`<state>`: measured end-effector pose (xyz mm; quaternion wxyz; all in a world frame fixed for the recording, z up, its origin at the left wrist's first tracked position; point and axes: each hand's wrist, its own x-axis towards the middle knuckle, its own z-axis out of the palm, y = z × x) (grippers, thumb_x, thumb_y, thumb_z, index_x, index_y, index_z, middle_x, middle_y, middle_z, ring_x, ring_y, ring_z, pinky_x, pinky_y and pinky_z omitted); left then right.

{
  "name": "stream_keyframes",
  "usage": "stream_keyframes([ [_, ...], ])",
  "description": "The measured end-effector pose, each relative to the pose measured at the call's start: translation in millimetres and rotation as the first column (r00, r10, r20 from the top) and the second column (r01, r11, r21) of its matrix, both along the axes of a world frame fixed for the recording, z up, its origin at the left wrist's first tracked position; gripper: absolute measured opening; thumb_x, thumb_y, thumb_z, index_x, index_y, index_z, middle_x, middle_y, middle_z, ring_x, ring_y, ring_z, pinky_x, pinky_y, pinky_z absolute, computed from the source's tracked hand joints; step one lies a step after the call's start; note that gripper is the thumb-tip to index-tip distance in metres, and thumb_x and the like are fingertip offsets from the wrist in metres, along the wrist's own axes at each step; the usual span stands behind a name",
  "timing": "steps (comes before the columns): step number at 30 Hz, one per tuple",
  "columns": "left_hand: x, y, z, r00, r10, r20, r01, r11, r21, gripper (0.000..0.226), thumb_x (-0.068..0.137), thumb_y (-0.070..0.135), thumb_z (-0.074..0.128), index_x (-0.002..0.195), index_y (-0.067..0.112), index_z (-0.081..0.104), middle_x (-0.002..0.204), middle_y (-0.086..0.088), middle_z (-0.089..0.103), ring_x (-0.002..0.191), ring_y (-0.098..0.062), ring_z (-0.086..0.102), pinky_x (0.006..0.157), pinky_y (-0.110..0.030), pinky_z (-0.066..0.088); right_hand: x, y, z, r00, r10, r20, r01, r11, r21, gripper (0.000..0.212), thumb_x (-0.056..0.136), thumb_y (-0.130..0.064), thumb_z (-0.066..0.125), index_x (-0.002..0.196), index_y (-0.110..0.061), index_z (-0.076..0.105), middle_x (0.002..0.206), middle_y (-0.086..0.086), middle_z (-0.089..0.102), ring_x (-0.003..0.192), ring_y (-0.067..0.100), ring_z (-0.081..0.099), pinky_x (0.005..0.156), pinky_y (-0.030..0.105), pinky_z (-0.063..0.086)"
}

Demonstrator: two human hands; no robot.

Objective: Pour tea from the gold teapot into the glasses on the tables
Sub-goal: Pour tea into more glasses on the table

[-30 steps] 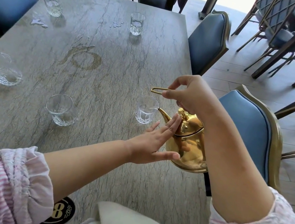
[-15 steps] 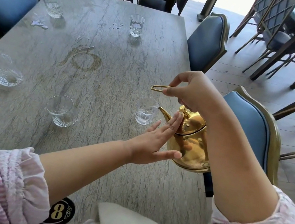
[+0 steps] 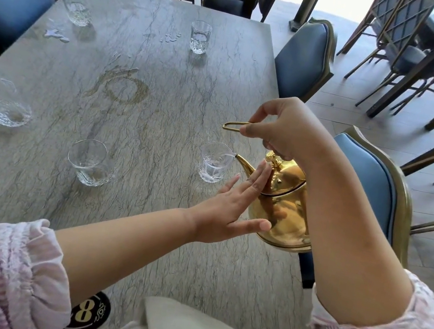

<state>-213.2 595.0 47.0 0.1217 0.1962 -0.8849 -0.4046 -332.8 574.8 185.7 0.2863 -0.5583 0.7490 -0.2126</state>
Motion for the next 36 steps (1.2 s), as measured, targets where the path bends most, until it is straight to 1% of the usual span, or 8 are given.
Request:
stream_keyframes([
  [4, 2.6, -3.3, -6.4, 0.999, -0.007, 0.036, 0.008, 1.000, -0.017, 0.092, 0.078, 0.075, 0.021, 0.142, 0.028, -0.025, 0.155, 0.004, -0.024, 0.139, 0.003, -0.022, 0.116, -0.033, -0.015, 2.0, -1.2, -8.9, 1.000, -0.011, 0.016, 0.011, 1.000, 0.007, 0.025, 0.084, -0.022, 0.072, 0.099, -0.003, 0.068, 0.058, -0.001, 0.051, 0.023, -0.001, 0.042, 0.027, 0.008, 0.029],
  [9, 5.6, -6.1, -11.3, 0.996, -0.021, 0.083, 0.024, 0.999, -0.031, 0.093, 0.078, 0.075, 0.022, 0.142, 0.028, -0.026, 0.154, 0.006, -0.026, 0.137, 0.006, -0.024, 0.116, -0.036, -0.015, -0.4, -0.2, -21.1, 0.999, -0.036, 0.027, 0.036, 0.999, -0.019, 0.028, 0.082, -0.028, 0.073, 0.100, -0.006, 0.070, 0.061, -0.002, 0.054, 0.044, 0.006, 0.044, 0.033, 0.011, 0.035],
  [12, 7.0, -6.9, -12.9, 0.994, -0.019, 0.108, 0.024, 0.999, -0.045, 0.094, 0.075, 0.077, 0.021, 0.142, 0.030, -0.026, 0.154, 0.007, -0.027, 0.138, 0.004, -0.023, 0.116, -0.035, -0.015, -1.8, 3.0, -27.1, 0.998, -0.058, 0.037, 0.060, 0.997, -0.053, 0.029, 0.081, -0.032, 0.073, 0.099, -0.009, 0.070, 0.063, -0.003, 0.055, 0.045, 0.006, 0.046, 0.040, 0.016, 0.036],
  [15, 8.4, -6.0, -13.9, 0.991, -0.023, 0.130, 0.031, 0.997, -0.064, 0.096, 0.074, 0.079, 0.019, 0.142, 0.029, -0.025, 0.154, 0.007, -0.027, 0.140, 0.000, -0.022, 0.116, -0.035, -0.016, -3.9, 9.8, -32.4, 0.994, -0.077, 0.076, 0.083, 0.992, -0.090, 0.028, 0.082, -0.031, 0.073, 0.098, -0.009, 0.069, 0.063, -0.004, 0.054, 0.041, 0.004, 0.044, 0.036, 0.014, 0.034],
  [22, 11.7, -0.6, -16.6, 0.986, -0.012, 0.166, 0.027, 0.995, -0.091, 0.102, 0.069, 0.085, 0.015, 0.146, 0.027, -0.017, 0.152, 0.011, -0.025, 0.141, -0.002, -0.018, 0.113, -0.034, -0.019, -9.9, 40.0, -49.4, 0.947, -0.131, 0.294, 0.200, 0.955, -0.218, 0.027, 0.083, -0.025, 0.072, 0.100, -0.003, 0.066, 0.059, -0.002, 0.051, 0.029, -0.003, 0.044, 0.033, 0.005, 0.030],
  [28, 12.0, 15.3, -21.6, 0.992, 0.035, 0.118, -0.020, 0.991, -0.130, 0.097, 0.072, 0.083, 0.017, 0.148, 0.027, -0.008, 0.154, 0.011, -0.018, 0.143, -0.005, -0.017, 0.111, -0.029, -0.023, -16.1, 72.6, -65.8, 0.811, -0.182, 0.556, 0.391, 0.875, -0.284, 0.026, 0.082, -0.017, 0.074, 0.098, 0.001, 0.065, 0.043, -0.012, 0.051, 0.029, 0.002, 0.040, 0.034, 0.010, 0.032],
  [32, 18.2, 30.6, -31.7, 0.996, 0.080, 0.049, -0.071, 0.985, -0.158, 0.091, 0.075, 0.080, 0.020, 0.147, 0.029, -0.002, 0.155, 0.013, -0.011, 0.142, 0.000, -0.016, 0.109, -0.026, -0.025, -9.0, 93.5, -75.1, 0.743, -0.164, 0.648, 0.443, 0.847, -0.294, 0.024, 0.082, -0.013, 0.074, 0.099, 0.001, 0.065, 0.038, -0.013, 0.053, 0.029, 0.002, 0.042, 0.034, 0.010, 0.033],
  [36, 31.5, 49.4, -43.2, 0.995, 0.094, 0.021, -0.089, 0.982, -0.169, 0.088, 0.078, 0.077, 0.022, 0.148, 0.029, -0.001, 0.156, 0.012, -0.009, 0.144, -0.005, -0.013, 0.112, -0.032, -0.023, 4.9, 111.2, -83.1, 0.725, -0.152, 0.671, 0.460, 0.833, -0.308, 0.020, 0.081, -0.012, 0.074, 0.096, -0.001, 0.066, 0.039, -0.013, 0.055, 0.030, 0.001, 0.044, 0.035, 0.009, 0.034],
])
